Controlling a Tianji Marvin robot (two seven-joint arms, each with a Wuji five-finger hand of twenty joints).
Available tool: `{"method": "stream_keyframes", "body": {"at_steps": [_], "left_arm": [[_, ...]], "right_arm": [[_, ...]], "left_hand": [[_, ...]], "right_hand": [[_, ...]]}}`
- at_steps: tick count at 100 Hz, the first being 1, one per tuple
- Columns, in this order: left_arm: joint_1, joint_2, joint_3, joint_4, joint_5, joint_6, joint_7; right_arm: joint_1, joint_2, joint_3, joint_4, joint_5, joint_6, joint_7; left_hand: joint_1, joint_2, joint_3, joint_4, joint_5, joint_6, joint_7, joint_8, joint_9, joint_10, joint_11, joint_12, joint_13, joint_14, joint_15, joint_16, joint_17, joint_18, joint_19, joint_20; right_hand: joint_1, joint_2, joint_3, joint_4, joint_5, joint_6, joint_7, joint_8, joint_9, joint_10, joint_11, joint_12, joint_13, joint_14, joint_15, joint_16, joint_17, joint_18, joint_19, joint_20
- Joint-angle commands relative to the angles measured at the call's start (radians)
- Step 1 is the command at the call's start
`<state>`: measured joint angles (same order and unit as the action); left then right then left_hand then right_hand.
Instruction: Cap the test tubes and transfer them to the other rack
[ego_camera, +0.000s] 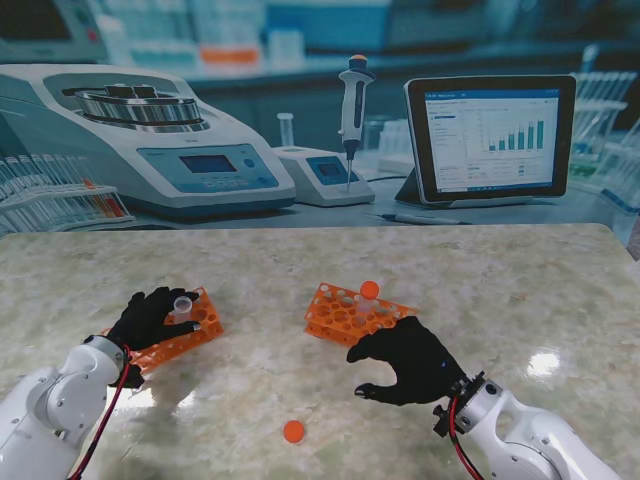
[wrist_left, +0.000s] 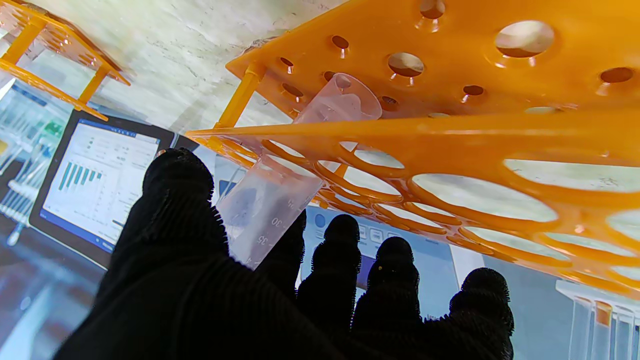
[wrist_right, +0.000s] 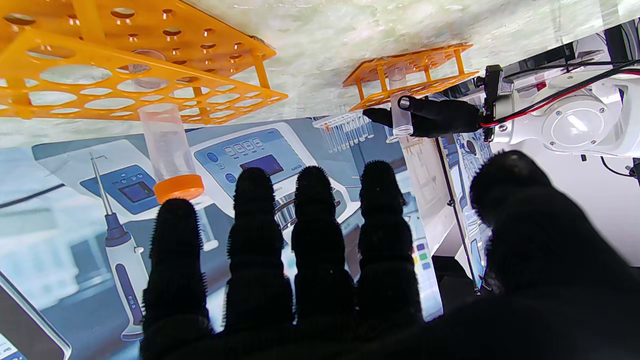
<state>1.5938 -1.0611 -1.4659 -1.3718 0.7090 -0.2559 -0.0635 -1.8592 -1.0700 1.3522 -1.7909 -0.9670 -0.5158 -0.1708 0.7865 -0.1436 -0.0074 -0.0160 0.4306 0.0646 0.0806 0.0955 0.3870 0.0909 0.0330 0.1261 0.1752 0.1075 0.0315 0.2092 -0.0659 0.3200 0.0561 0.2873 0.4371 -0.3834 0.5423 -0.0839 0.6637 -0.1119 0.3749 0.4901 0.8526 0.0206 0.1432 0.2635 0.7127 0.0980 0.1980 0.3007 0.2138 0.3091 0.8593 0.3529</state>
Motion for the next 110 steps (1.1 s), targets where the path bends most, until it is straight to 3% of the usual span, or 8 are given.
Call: {"method": "stream_keyframes", "body": {"at_steps": [1,33,45,110], "left_arm": [[0.005,-0.001,0.003,0.000,-0.001,0.003,-0.005],[0.007,-0.004,0.010,0.005,-0.011,0.008,0.001],[0.006,-0.005,0.013,0.009,-0.013,0.005,0.008],[0.041,-0.012,-0.034,-0.008,-0.016,-0.016,0.044]], "right_arm": [[-0.004,0.000,-0.004,0.001,0.000,-0.001,0.000],[-0.001,0.000,-0.006,0.005,0.001,-0.002,0.000],[-0.001,0.000,-0.006,0.006,0.001,-0.003,0.000],[0.000,0.000,-0.010,0.005,0.003,-0.002,0.005]], "left_hand": [[0.007,0.045,-0.006,-0.015,0.048,-0.079,0.029,0.017,-0.038,-0.006,-0.015,-0.018,-0.044,-0.038,-0.019,-0.010,-0.010,-0.029,-0.052,-0.045],[0.129,0.118,-0.010,-0.017,0.154,-0.283,0.185,0.114,-0.028,-0.045,0.003,-0.020,-0.040,-0.057,-0.017,-0.009,-0.005,-0.044,-0.059,-0.073],[0.182,0.136,-0.014,-0.022,0.204,-0.321,0.226,0.148,-0.020,-0.060,0.013,-0.020,-0.034,-0.062,-0.015,-0.007,-0.004,-0.047,-0.058,-0.077],[0.193,0.164,-0.022,-0.017,0.202,-0.318,0.223,0.142,-0.015,-0.065,0.021,-0.021,-0.027,-0.062,-0.014,-0.004,-0.004,-0.049,-0.057,-0.080]], "right_hand": [[-0.009,0.027,-0.018,0.024,-0.028,0.007,-0.010,-0.005,0.018,-0.036,-0.005,0.007,-0.029,-0.016,-0.054,-0.016,-0.016,0.018,-0.017,0.000],[-0.008,0.027,-0.019,0.024,-0.029,0.008,-0.010,-0.005,0.016,-0.037,-0.006,0.007,-0.030,-0.014,-0.054,-0.016,-0.016,0.016,-0.017,0.000],[-0.008,0.029,-0.019,0.024,-0.028,0.008,-0.010,-0.005,0.017,-0.036,-0.005,0.007,-0.030,-0.016,-0.054,-0.016,-0.017,0.017,-0.018,0.000],[-0.010,0.035,-0.024,0.024,-0.027,0.008,-0.009,-0.004,0.016,-0.036,-0.006,0.007,-0.030,-0.014,-0.054,-0.017,-0.016,0.017,-0.018,0.001]]}}
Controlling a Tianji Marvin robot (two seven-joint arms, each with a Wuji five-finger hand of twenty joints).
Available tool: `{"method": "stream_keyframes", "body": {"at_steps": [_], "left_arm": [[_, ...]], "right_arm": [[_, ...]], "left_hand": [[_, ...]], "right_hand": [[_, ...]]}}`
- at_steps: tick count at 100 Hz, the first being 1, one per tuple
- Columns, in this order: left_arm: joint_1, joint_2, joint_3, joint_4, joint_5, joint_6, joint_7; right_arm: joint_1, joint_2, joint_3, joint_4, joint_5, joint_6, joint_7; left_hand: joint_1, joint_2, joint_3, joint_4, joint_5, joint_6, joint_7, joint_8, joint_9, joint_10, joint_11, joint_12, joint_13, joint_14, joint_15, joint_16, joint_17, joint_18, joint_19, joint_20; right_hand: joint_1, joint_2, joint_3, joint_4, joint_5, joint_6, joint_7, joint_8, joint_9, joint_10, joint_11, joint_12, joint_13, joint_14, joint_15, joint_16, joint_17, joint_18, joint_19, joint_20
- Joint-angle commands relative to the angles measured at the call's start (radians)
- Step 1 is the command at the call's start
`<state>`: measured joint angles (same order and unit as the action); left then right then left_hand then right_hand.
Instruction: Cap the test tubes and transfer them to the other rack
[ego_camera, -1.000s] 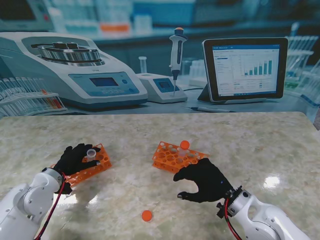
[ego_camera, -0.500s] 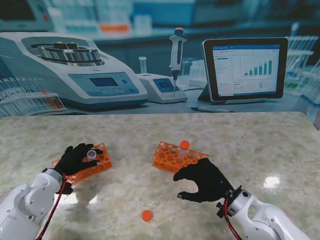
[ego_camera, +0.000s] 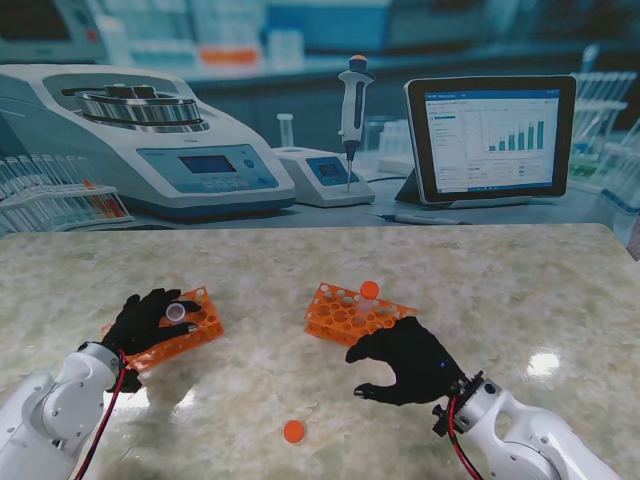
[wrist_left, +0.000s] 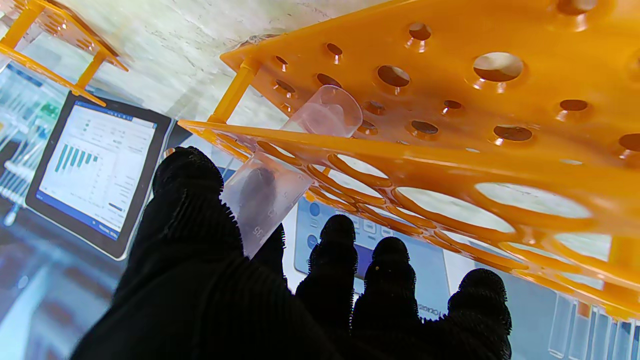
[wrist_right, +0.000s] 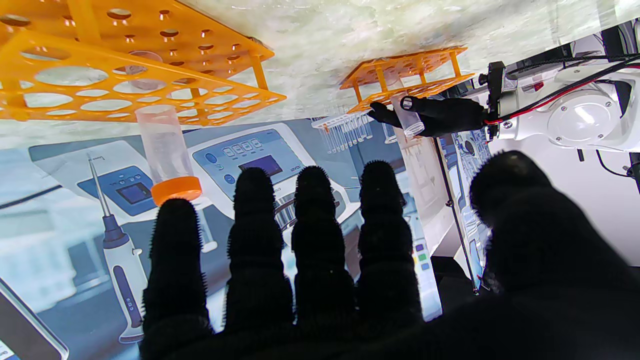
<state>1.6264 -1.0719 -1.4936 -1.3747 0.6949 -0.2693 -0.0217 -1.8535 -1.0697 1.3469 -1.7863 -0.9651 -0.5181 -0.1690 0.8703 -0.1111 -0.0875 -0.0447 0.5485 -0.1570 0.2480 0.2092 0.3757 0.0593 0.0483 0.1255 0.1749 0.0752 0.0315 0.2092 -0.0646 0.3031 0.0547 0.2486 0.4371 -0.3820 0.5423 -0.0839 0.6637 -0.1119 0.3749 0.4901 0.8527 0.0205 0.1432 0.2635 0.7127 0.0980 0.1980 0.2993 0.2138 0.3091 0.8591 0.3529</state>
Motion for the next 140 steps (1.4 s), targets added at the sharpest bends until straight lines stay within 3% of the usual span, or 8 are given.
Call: {"method": "stream_keyframes", "body": {"at_steps": [1,109,140], "left_arm": [[0.009,-0.001,-0.007,-0.006,-0.002,-0.004,0.003],[0.050,-0.004,-0.060,-0.121,-0.011,-0.060,-0.005],[0.070,-0.006,-0.065,-0.172,0.002,-0.088,0.010]], "right_arm": [[-0.005,0.000,-0.005,0.000,0.002,0.000,0.003],[-0.006,0.000,-0.005,-0.003,0.005,0.002,0.006],[-0.009,-0.001,-0.002,-0.005,0.004,0.000,0.003]], "left_hand": [[0.109,0.133,0.058,0.012,0.083,-0.097,0.055,0.028,-0.004,-0.032,0.006,-0.020,-0.026,-0.029,-0.013,-0.004,-0.005,-0.032,-0.056,-0.041],[0.123,0.133,0.059,0.014,0.102,-0.081,0.053,0.029,0.023,-0.022,0.009,-0.020,0.002,-0.016,-0.007,0.000,-0.007,-0.023,-0.045,-0.025],[0.151,0.121,0.059,0.011,0.185,-0.048,0.119,0.058,0.105,0.006,0.025,-0.005,0.077,0.039,0.008,0.011,-0.014,0.000,-0.026,0.005]], "right_hand": [[-0.010,0.034,-0.024,0.024,-0.027,0.008,-0.009,-0.004,0.017,-0.035,-0.005,0.007,-0.030,-0.015,-0.054,-0.015,-0.016,0.016,-0.017,0.001],[-0.010,0.037,-0.030,0.025,-0.029,0.007,-0.010,-0.005,0.017,-0.037,-0.005,0.007,-0.030,-0.017,-0.055,-0.016,-0.015,0.016,-0.017,0.002],[-0.010,0.037,-0.030,0.025,-0.028,0.007,-0.010,-0.005,0.016,-0.037,-0.006,0.007,-0.030,-0.015,-0.054,-0.016,-0.015,0.016,-0.017,0.002]]}}
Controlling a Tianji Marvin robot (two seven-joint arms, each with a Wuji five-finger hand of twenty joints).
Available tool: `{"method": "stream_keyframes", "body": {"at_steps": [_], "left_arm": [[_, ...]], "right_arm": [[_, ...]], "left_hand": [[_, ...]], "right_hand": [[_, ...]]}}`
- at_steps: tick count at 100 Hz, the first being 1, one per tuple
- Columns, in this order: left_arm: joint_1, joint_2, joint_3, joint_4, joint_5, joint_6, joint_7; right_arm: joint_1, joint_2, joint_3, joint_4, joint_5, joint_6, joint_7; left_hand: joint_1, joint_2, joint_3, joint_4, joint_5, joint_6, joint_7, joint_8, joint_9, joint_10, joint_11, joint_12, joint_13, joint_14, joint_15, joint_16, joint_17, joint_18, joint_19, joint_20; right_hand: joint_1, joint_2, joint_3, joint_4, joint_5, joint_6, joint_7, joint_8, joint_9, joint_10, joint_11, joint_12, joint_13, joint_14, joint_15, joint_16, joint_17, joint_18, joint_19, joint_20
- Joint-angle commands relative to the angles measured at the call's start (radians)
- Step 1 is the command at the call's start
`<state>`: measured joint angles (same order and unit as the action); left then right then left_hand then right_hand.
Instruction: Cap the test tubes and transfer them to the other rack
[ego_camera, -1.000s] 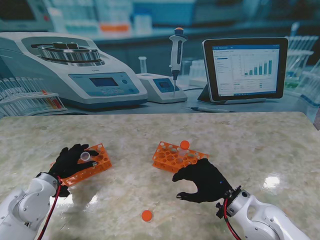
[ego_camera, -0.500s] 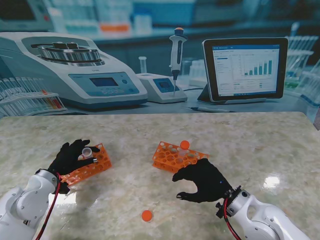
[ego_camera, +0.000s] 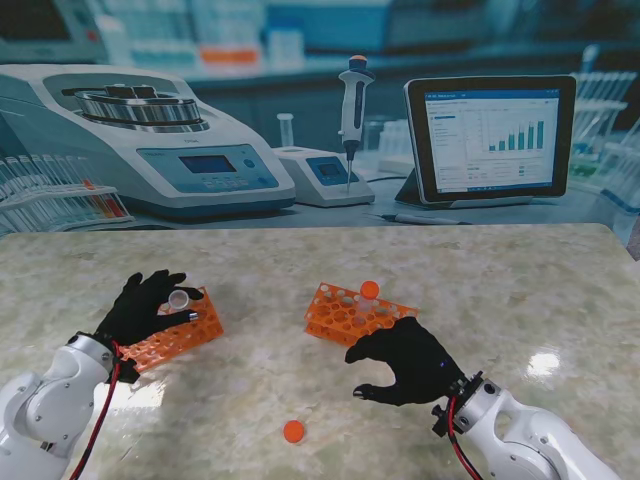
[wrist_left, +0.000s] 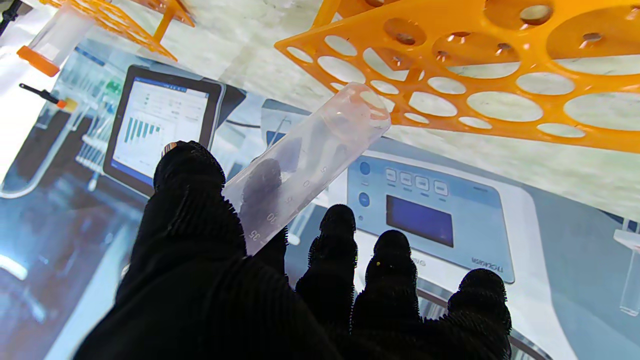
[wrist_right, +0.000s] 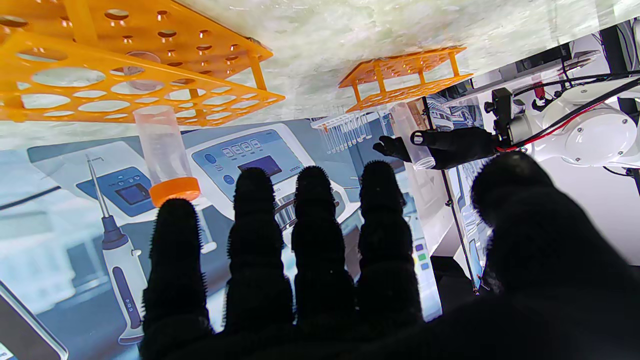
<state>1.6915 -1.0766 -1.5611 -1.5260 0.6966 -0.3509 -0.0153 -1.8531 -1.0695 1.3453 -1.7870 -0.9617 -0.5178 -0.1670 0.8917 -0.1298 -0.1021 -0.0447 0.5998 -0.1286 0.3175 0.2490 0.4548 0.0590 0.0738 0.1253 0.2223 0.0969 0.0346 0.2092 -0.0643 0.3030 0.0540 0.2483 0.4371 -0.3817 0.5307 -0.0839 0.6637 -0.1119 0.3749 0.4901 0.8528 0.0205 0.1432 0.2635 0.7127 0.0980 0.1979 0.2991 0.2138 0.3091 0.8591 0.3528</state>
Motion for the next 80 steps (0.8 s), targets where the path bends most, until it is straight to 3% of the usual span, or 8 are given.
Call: {"method": "stream_keyframes", "body": {"at_steps": [1,13,37,50,68,80], "left_arm": [[0.005,-0.002,0.002,-0.023,0.001,-0.008,0.005],[0.010,-0.002,0.009,-0.044,0.004,-0.017,0.010],[0.011,-0.004,0.028,-0.086,-0.006,-0.035,0.008],[0.010,-0.005,0.044,-0.105,-0.017,-0.041,0.007],[-0.003,-0.008,0.082,-0.122,-0.037,-0.045,0.010],[-0.015,-0.008,0.111,-0.128,-0.047,-0.045,0.007]], "right_arm": [[-0.010,-0.001,0.000,-0.004,0.000,0.000,0.000],[-0.011,-0.002,0.002,-0.004,-0.001,-0.002,-0.003],[-0.014,-0.002,0.005,-0.005,-0.003,-0.005,-0.008],[-0.016,-0.002,0.006,-0.005,-0.005,-0.007,-0.011],[-0.019,-0.003,0.009,-0.006,-0.006,-0.011,-0.015],[-0.022,-0.003,0.012,-0.007,-0.007,-0.012,-0.016]], "left_hand": [[0.130,0.141,0.074,0.011,0.143,-0.076,0.058,0.022,0.034,0.006,0.001,-0.003,0.034,0.022,0.006,0.012,-0.015,0.002,-0.024,0.007],[0.142,0.151,0.072,0.010,0.163,-0.068,0.151,0.077,0.076,0.011,0.007,0.017,0.065,0.042,0.011,0.019,-0.019,0.008,-0.018,0.028],[0.149,0.185,0.067,0.004,0.137,-0.063,0.303,0.295,0.168,0.023,0.027,0.072,0.133,0.081,0.024,0.035,-0.010,0.024,-0.010,0.064],[0.152,0.202,0.064,0.001,0.111,-0.058,0.359,0.404,0.228,0.057,0.030,0.089,0.191,0.109,0.039,0.045,0.016,0.049,-0.005,0.069],[0.158,0.205,0.064,0.001,0.100,-0.049,0.388,0.456,0.308,0.094,0.032,0.083,0.282,0.128,0.065,0.058,0.052,0.084,0.006,0.071],[0.162,0.204,0.064,0.000,0.089,-0.052,0.408,0.493,0.364,0.092,0.046,0.086,0.347,0.132,0.087,0.069,0.085,0.110,0.020,0.072]], "right_hand": [[-0.010,0.037,-0.019,0.025,-0.028,0.007,-0.010,-0.005,0.016,-0.037,-0.006,0.007,-0.030,-0.015,-0.054,-0.015,-0.015,0.016,-0.017,0.003],[-0.009,0.037,-0.019,0.025,-0.027,0.007,-0.009,-0.004,0.017,-0.036,-0.005,0.007,-0.030,-0.016,-0.054,-0.015,-0.015,0.015,-0.017,0.002],[-0.008,0.037,-0.019,0.025,-0.027,0.010,-0.009,-0.005,0.016,-0.036,-0.006,0.007,-0.031,-0.017,-0.055,-0.016,-0.015,0.016,-0.017,0.002],[-0.007,0.036,-0.019,0.025,-0.027,0.009,-0.009,-0.005,0.018,-0.035,-0.005,0.007,-0.030,-0.017,-0.054,-0.016,-0.014,0.016,-0.017,0.002],[-0.007,0.036,-0.018,0.025,-0.027,0.009,-0.009,-0.005,0.018,-0.036,-0.005,0.007,-0.030,-0.016,-0.055,-0.016,-0.014,0.016,-0.017,0.002],[-0.007,0.036,-0.018,0.025,-0.027,0.008,-0.009,-0.005,0.018,-0.036,-0.005,0.008,-0.030,-0.018,-0.055,-0.016,-0.014,0.016,-0.017,0.002]]}}
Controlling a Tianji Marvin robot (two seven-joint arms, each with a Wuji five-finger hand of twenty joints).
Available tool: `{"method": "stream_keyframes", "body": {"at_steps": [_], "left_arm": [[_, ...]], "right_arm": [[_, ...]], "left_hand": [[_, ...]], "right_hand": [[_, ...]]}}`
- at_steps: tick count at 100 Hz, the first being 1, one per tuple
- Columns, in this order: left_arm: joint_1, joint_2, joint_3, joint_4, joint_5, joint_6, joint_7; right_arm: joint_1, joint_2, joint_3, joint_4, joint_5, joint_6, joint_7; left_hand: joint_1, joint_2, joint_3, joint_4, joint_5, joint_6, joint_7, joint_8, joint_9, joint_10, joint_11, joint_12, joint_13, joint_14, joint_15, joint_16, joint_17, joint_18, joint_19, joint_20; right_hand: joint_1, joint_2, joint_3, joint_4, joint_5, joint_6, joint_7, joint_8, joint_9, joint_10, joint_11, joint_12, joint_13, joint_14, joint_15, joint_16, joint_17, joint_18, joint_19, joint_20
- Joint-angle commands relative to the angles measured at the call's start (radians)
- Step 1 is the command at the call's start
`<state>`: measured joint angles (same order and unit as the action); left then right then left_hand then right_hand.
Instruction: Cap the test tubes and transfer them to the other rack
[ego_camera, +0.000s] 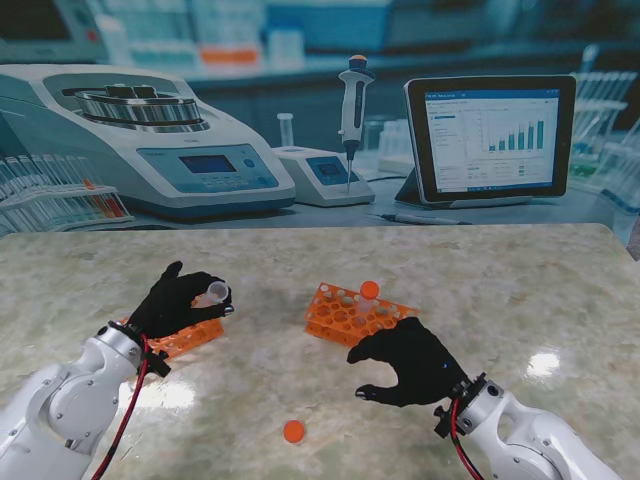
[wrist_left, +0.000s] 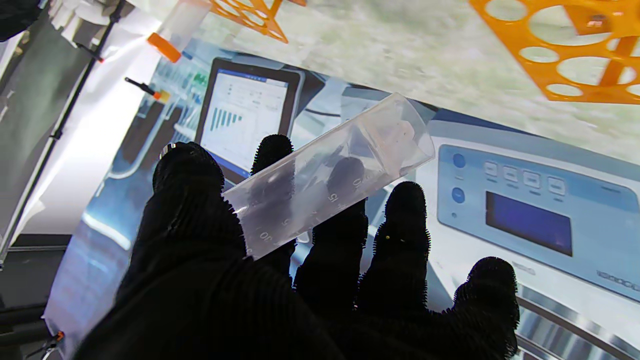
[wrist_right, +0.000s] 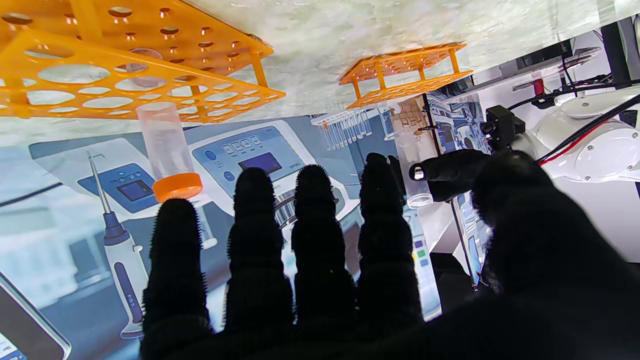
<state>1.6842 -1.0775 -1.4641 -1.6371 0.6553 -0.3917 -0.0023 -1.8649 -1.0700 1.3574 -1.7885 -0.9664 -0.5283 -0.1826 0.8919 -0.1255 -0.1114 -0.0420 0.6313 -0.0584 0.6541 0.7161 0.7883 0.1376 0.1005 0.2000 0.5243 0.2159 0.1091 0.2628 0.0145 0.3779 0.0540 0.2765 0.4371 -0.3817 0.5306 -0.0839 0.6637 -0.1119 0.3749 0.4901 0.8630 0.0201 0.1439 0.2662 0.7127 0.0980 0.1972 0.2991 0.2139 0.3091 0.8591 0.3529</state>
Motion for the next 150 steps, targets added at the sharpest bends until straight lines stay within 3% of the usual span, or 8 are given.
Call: {"method": "stream_keyframes", "body": {"at_steps": [1,43,70,89,100,117,127,150], "left_arm": [[-0.009,-0.008,0.017,-0.017,-0.007,-0.004,-0.006],[-0.065,-0.019,0.139,-0.014,-0.144,0.011,-0.021],[-0.083,-0.027,0.197,-0.014,-0.247,0.023,-0.032],[-0.098,-0.036,0.236,0.002,-0.299,0.026,-0.021],[-0.106,-0.041,0.254,0.013,-0.320,0.026,-0.012],[-0.110,-0.046,0.269,0.019,-0.348,0.022,-0.005],[-0.112,-0.049,0.276,0.022,-0.356,0.024,0.001],[-0.116,-0.046,0.283,0.025,-0.360,0.036,-0.013]], "right_arm": [[-0.010,-0.002,0.000,-0.006,-0.002,-0.001,-0.001],[-0.014,-0.003,0.003,-0.009,-0.003,-0.004,-0.006],[-0.017,-0.003,0.004,-0.010,-0.003,-0.007,-0.007],[-0.017,-0.003,0.003,-0.011,-0.004,-0.008,-0.007],[-0.018,-0.003,0.003,-0.012,-0.004,-0.007,-0.007],[-0.019,-0.003,0.003,-0.012,-0.004,-0.006,-0.007],[-0.019,-0.003,0.003,-0.012,-0.004,-0.006,-0.007],[-0.020,-0.003,0.003,-0.013,-0.002,-0.006,-0.007]], "left_hand": [[0.163,0.199,0.074,-0.002,0.055,-0.122,0.074,0.030,0.039,0.014,0.022,0.012,0.056,0.015,0.016,0.017,0.011,0.040,0.023,0.045],[0.170,0.190,0.074,-0.002,0.027,-0.125,0.113,0.101,0.236,-0.100,0.272,0.284,0.371,-0.001,0.215,0.148,0.245,0.173,0.358,0.037],[0.195,0.179,0.076,0.001,0.002,-0.063,0.130,0.123,0.199,-0.078,0.598,0.708,0.483,-0.032,0.626,0.492,0.544,0.182,0.850,0.102],[0.248,0.095,0.085,0.013,-0.013,-0.033,0.163,0.039,0.196,-0.076,0.654,0.798,0.526,-0.105,0.920,0.660,0.873,0.068,1.317,0.059],[0.283,0.025,0.097,0.024,-0.006,-0.023,0.148,-0.017,0.193,-0.069,0.656,0.798,0.547,-0.145,1.017,0.705,1.010,-0.037,1.579,0.112],[0.295,-0.092,0.123,0.045,-0.042,0.004,0.124,-0.077,0.214,-0.077,0.630,0.752,0.597,-0.090,1.051,0.739,1.053,-0.230,1.800,0.336],[0.257,-0.186,0.173,0.050,-0.065,0.034,0.159,-0.045,0.261,-0.078,0.599,0.777,0.661,-0.060,1.033,0.742,1.058,-0.273,1.818,0.421],[0.126,-0.301,0.288,0.023,-0.162,0.073,0.399,0.132,0.283,-0.122,0.636,0.706,0.732,-0.106,1.044,0.735,1.065,-0.363,1.841,0.461]], "right_hand": [[-0.006,0.036,-0.018,0.025,-0.027,0.008,-0.009,-0.005,0.008,-0.037,-0.006,0.005,-0.030,-0.017,-0.054,-0.016,-0.014,0.015,-0.017,0.002],[-0.006,0.037,-0.018,0.025,-0.027,0.009,-0.009,-0.005,0.008,-0.034,-0.005,0.005,-0.029,-0.017,-0.053,-0.016,-0.010,0.015,-0.014,0.004],[-0.005,0.037,-0.017,0.025,-0.027,0.009,-0.009,-0.005,0.009,-0.035,-0.005,0.005,-0.028,-0.018,-0.053,-0.016,-0.006,0.014,-0.011,0.006],[-0.003,0.036,-0.017,0.025,-0.024,0.009,-0.008,-0.004,0.009,-0.035,-0.005,0.005,-0.028,-0.017,-0.053,-0.016,-0.006,0.015,-0.010,0.007],[-0.003,0.036,-0.016,0.025,-0.025,0.009,-0.008,-0.005,0.009,-0.035,-0.005,0.005,-0.029,-0.017,-0.054,-0.016,-0.006,0.015,-0.010,0.008],[-0.002,0.035,-0.016,0.025,-0.025,0.011,-0.008,-0.005,0.009,-0.036,-0.005,0.005,-0.029,-0.016,-0.054,-0.016,-0.007,0.015,-0.011,0.008],[-0.002,0.034,-0.015,0.024,-0.024,0.010,-0.008,-0.005,0.010,-0.036,-0.005,0.005,-0.029,-0.016,-0.054,-0.016,-0.006,0.014,-0.011,0.009],[-0.002,0.034,-0.014,0.024,-0.025,0.010,-0.008,-0.005,0.010,-0.036,-0.005,0.005,-0.028,-0.017,-0.053,-0.016,-0.007,0.015,-0.011,0.009]]}}
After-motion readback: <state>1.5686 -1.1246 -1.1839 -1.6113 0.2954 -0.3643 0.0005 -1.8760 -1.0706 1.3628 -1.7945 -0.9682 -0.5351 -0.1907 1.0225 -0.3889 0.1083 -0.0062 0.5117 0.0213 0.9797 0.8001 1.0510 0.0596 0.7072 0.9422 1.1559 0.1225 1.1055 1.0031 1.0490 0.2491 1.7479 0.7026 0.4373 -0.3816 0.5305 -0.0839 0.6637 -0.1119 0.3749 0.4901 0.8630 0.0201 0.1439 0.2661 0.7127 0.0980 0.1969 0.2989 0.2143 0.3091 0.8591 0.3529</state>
